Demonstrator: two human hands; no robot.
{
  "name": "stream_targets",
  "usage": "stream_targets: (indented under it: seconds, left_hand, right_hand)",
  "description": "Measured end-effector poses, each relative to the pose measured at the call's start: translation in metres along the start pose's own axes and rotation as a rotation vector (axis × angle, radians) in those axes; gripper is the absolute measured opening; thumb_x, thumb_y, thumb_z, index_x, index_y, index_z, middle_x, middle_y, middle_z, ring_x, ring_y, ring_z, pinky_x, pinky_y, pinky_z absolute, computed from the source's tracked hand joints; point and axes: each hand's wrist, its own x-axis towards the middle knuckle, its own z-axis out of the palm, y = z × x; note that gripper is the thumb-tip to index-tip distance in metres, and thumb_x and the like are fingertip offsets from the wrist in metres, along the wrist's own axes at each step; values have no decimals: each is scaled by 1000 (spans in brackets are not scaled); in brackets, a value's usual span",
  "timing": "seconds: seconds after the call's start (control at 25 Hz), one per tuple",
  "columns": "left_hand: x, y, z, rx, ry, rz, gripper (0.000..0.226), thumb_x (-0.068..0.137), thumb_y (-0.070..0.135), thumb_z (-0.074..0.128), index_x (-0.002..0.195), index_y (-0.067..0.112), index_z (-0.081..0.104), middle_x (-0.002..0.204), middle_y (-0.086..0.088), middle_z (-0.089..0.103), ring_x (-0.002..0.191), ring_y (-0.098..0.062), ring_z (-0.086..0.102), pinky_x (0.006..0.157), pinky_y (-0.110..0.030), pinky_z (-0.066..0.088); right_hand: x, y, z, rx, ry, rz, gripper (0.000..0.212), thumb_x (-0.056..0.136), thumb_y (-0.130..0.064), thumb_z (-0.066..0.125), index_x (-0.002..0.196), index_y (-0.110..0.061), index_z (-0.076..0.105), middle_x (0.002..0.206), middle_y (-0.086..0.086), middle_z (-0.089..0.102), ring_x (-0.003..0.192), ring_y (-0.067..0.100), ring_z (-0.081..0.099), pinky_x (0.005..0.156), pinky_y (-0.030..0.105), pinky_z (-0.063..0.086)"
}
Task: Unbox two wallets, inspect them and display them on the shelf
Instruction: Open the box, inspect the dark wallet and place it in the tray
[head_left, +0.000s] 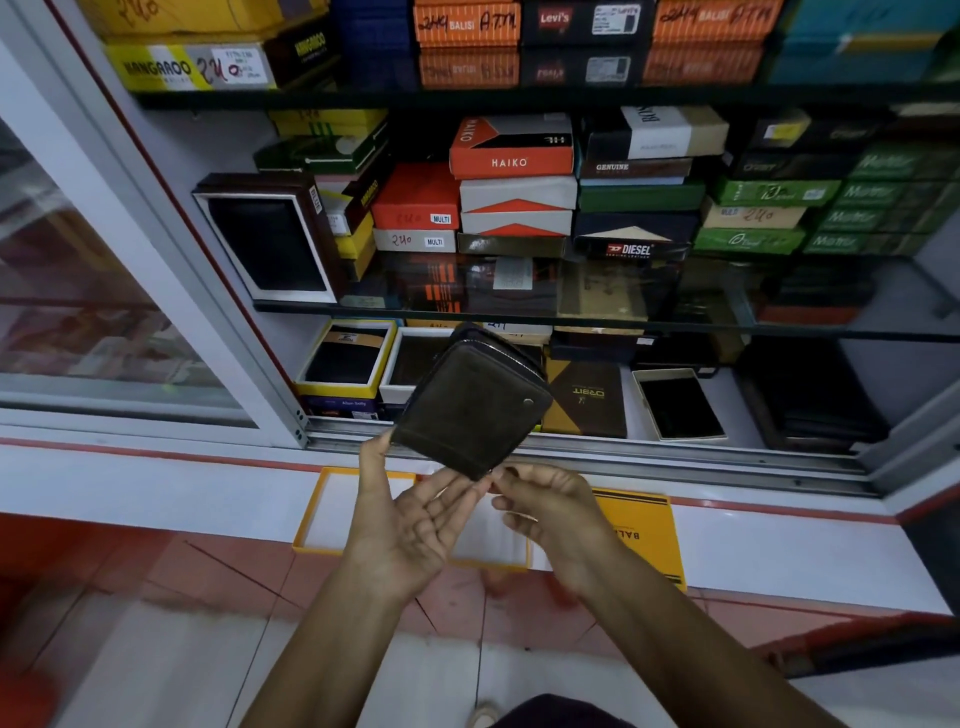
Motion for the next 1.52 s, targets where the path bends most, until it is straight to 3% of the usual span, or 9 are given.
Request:
stream_targets:
  seconds: [0.4, 0.6, 0.84, 0.96, 1.08, 1.2, 1.32, 1.4, 1.52]
  left_hand:
    - [12, 1, -18, 118, 111, 196, 56, 77, 43, 66, 104, -6, 64, 102, -21, 70, 99, -28, 68, 82, -30, 58]
    - [23, -8, -19, 322, 186, 377, 23, 78, 32, 70, 86, 11, 72, 89, -7, 76, 94, -17, 69, 99, -30, 47]
    - [20, -20, -12, 427, 260, 547, 31, 62, 35, 81, 81, 12, 77, 84, -1, 77, 90, -13, 66, 85, -25, 46]
    - [22, -19, -17, 418, 269, 501, 22, 68, 36, 79, 75, 16, 75, 85, -4, 75, 93, -16, 67, 89, -29, 48]
    - [30, -13, -29, 498, 273, 348, 34, 76, 48, 68, 90, 17, 68, 91, -10, 71, 91, -20, 66, 88, -31, 50]
    - [43, -16, -39, 734, 264, 231, 47, 82, 62, 52, 89, 17, 66, 91, -10, 70, 87, -24, 66, 80, -32, 54]
    - [60, -26, -52, 1172, 306, 359, 47, 86, 60, 45, 74, 18, 61, 80, -5, 65, 76, -20, 64, 74, -32, 53]
    - [73, -29, -65, 1399, 317, 490, 43, 88, 50, 50, 66, 14, 59, 83, -10, 63, 77, -21, 61, 76, -33, 52]
    - [92, -29, -75, 1626, 351, 557, 35, 91, 41, 52, 85, 8, 63, 100, -15, 62, 88, -20, 57, 79, -29, 45]
  right_hand:
    - [1, -37, -30, -28, 148, -178, 7, 86, -13, 63, 89, -13, 70, 88, 5, 73, 85, 14, 69, 77, 25, 53]
    - [4, -44, -20, -167, 275, -425, 15, 86, -13, 65, 98, -10, 73, 91, -2, 74, 82, -4, 68, 70, 5, 49]
    - [-11, -14, 20, -477, 60, -627, 18, 90, -19, 60, 101, -21, 74, 97, -6, 76, 96, 6, 68, 85, 25, 53]
    - [-10, -6, 20, -453, -53, -570, 24, 90, -24, 58, 112, -23, 69, 110, -6, 71, 107, 8, 64, 91, 33, 53]
    - [0, 1, -10, -511, 119, -465, 45, 81, -31, 71, 124, -30, 60, 125, -17, 57, 115, 0, 50, 88, 23, 49]
    - [4, 25, -28, -300, 89, -213, 42, 75, -15, 77, 113, -26, 63, 119, -1, 67, 111, 17, 63, 83, 27, 56]
    - [15, 55, -30, -285, 206, -76, 37, 73, -11, 78, 107, -16, 65, 109, 8, 71, 98, 23, 68, 70, 34, 61]
    - [26, 70, -28, -385, 291, -27, 37, 71, -12, 79, 106, -12, 67, 107, 9, 72, 98, 27, 68, 78, 46, 60]
    - [36, 80, -18, -521, 360, 16, 32, 74, -17, 77, 105, -11, 69, 104, 11, 73, 99, 28, 66, 85, 46, 57]
